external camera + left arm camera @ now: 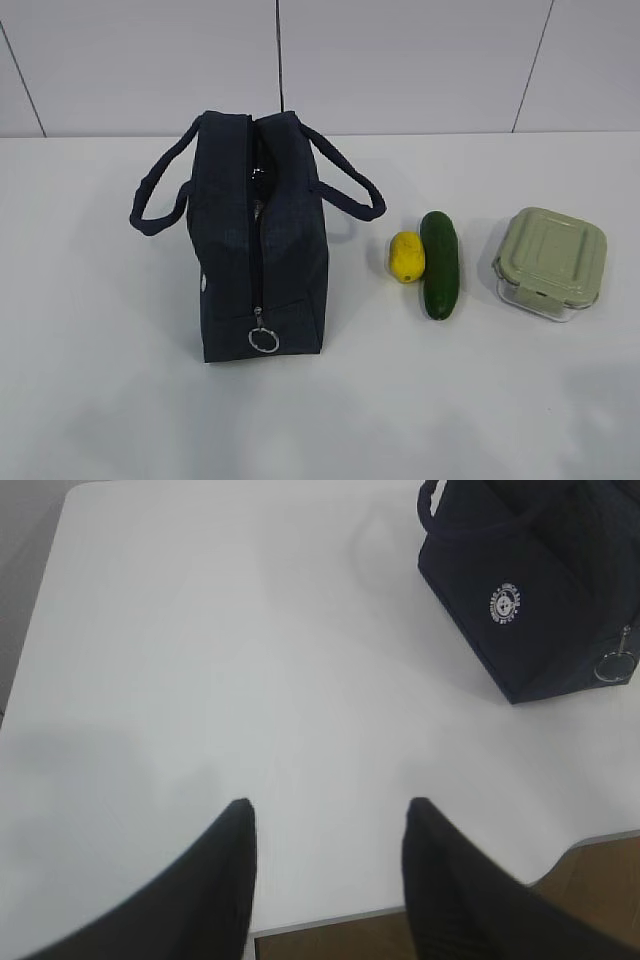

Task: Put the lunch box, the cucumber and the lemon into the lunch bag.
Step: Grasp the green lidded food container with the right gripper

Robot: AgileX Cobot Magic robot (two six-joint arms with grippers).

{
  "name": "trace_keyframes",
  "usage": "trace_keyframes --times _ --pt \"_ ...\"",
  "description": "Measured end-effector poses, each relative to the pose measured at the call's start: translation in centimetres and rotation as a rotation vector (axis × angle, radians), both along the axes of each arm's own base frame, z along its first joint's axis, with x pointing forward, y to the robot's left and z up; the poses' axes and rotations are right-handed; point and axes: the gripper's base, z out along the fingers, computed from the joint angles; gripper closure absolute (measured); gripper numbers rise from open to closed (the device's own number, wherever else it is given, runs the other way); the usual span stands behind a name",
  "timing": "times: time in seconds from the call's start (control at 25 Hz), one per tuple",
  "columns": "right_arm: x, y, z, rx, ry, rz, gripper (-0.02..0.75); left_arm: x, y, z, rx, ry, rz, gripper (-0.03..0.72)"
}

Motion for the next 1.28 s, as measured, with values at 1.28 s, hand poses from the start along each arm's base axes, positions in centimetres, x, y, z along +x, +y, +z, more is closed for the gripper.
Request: trace_keyframes --times 1.28 --pt "0.00 0.00 0.00 0.001 0.000 -0.001 0.191 0.00 0.00 0.00 0.000 0.000 0.000 0.379"
